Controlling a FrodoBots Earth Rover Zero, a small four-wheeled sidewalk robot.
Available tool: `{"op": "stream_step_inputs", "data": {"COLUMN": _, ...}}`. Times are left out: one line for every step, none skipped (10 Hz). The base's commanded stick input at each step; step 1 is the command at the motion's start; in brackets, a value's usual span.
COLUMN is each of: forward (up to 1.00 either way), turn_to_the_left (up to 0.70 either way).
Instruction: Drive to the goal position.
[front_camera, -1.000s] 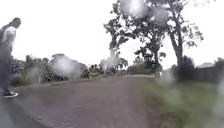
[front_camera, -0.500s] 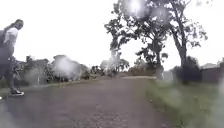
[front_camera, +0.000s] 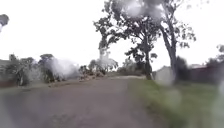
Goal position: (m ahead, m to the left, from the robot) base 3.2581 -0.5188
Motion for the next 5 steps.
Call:
{"op": "stream_step_inputs", "data": {"forward": 0.85, "turn_to_the_left": 0.00}}
{"op": "stream_step_inputs", "data": {"forward": 0.85, "turn_to_the_left": 0.00}}
{"op": "stream_step_inputs", "data": {"forward": 0.85, "turn_to_the_left": 0.00}}
{"op": "stream_step_inputs", "data": {"forward": 0.85, "turn_to_the_left": 0.00}}
{"op": "stream_step_inputs", "data": {"forward": 0.85, "turn_to_the_left": 0.00}}
